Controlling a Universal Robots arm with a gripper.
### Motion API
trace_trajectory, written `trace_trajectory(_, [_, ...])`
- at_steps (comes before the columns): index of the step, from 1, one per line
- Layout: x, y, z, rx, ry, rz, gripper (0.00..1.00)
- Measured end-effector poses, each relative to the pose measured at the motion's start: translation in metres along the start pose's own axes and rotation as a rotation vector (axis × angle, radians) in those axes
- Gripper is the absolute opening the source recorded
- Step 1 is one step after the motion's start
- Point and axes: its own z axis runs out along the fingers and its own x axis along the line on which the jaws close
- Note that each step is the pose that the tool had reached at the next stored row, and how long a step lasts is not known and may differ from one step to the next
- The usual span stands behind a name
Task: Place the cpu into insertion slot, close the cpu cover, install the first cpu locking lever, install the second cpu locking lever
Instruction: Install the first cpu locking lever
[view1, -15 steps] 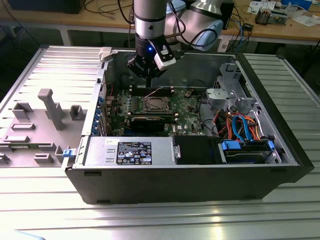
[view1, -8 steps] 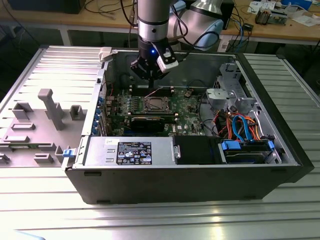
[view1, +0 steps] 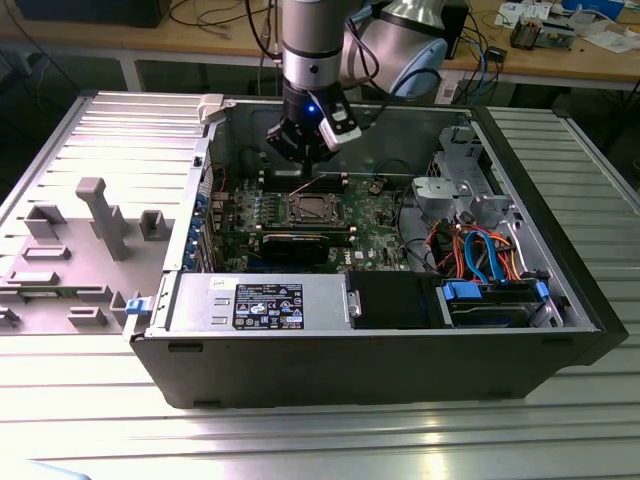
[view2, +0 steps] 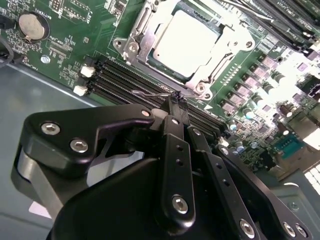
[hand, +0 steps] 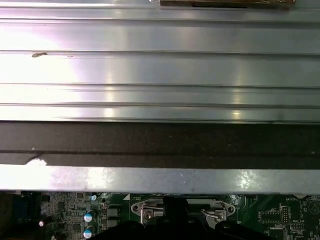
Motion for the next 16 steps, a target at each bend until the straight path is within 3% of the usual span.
trace_trajectory(10, [-0.0128,0.0024,0.007,0.0,-0.0001,0.0,0.11])
trace_trajectory(16, [-0.0234,0.0018,0.0146,0.0,0.0,0.0,0.11])
